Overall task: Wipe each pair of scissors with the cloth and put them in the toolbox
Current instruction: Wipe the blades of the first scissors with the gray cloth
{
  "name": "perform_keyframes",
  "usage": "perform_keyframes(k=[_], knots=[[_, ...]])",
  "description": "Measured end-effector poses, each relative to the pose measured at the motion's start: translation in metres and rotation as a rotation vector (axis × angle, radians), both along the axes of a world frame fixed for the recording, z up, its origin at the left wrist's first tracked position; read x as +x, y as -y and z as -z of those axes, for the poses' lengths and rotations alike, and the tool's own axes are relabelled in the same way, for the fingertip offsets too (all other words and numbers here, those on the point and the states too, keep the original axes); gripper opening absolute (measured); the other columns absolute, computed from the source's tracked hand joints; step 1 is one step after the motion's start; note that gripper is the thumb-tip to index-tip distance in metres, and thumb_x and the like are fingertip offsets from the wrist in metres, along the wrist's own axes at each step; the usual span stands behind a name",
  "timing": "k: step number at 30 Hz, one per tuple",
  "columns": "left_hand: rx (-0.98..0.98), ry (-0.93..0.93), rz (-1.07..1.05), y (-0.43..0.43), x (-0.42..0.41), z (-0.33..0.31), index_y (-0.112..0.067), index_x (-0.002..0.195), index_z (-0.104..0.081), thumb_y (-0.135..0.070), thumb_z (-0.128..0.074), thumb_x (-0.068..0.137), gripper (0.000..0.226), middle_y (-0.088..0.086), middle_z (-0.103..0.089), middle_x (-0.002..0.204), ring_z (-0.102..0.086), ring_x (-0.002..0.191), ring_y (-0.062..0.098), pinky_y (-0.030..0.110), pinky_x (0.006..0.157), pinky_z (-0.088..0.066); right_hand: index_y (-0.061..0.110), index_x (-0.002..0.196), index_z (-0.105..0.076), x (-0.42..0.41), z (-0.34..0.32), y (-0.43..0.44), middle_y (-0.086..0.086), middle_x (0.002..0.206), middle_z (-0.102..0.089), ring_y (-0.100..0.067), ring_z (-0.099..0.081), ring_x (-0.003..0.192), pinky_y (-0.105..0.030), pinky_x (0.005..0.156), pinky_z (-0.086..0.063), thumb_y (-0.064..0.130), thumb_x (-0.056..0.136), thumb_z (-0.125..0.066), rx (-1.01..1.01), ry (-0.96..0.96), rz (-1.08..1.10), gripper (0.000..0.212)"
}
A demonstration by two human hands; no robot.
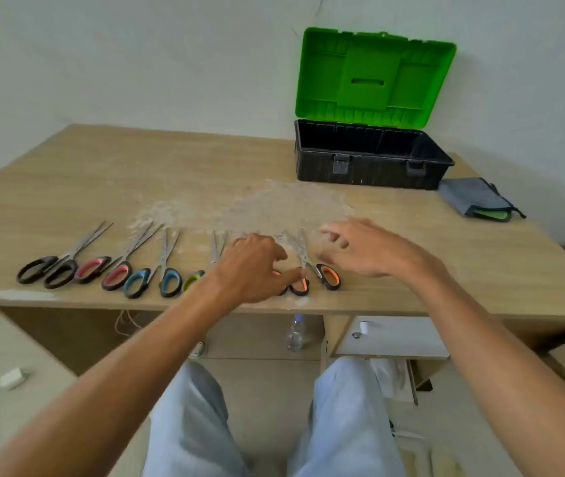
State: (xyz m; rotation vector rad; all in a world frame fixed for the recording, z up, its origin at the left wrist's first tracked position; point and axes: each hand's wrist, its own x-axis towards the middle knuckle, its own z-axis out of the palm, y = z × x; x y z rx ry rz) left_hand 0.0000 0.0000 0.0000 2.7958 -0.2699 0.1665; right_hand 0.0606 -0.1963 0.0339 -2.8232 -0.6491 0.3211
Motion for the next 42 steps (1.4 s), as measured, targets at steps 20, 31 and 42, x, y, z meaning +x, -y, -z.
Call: perform_keyframes(k=[20, 31, 42], knots=[[-0.553, -0.004, -0.223, 0.053, -0.002, 0.007, -0.017, 0.106, -0.070, -0.025, -0.076, 0.074, 0.034, -0.006, -0.073, 0.095, -0.070, 0.080, 0.009, 0.027, 0.071, -0.059, 0.021, 0.110, -0.079, -0.020, 0.042, 0.051, 0.009, 0.092, -0.078, -0.003, -0.073, 0.082, -0.012, 0.065, -0.057, 0.026, 0.083, -0.090, 0.681, -0.039, 0.407, 0.029], [-2.277, -0.355, -0.474, 0.115, 0.023, 0.012, 0.004, 0.105, -0.065, -0.005, -0.072, 0.085, 0.023, 0.009, -0.069, 0.088, -0.070, 0.075, 0.011, 0.019, 0.074, -0.060, 0.021, 0.108, -0.081, -0.028, 0.050, 0.076, 0.002, 0.097, -0.084, -0.015, -0.080, 0.087, -0.025, 0.065, -0.062, 0.012, 0.081, -0.090, 1.185, -0.102, 0.466, 0.030], [-2.124, -0.306, -0.663, 0.125, 0.079, 0.014, -0.003, 0.095, -0.069, -0.016, -0.074, 0.086, 0.016, 0.007, -0.074, 0.086, -0.072, 0.081, 0.013, 0.028, 0.084, -0.056, 0.013, 0.110, -0.081, 0.024, 0.058, 0.068, -0.003, 0.096, -0.083, -0.012, -0.073, 0.076, -0.024, 0.062, -0.059, 0.007, 0.081, -0.089, 1.249, -0.194, 0.507, 0.030]])
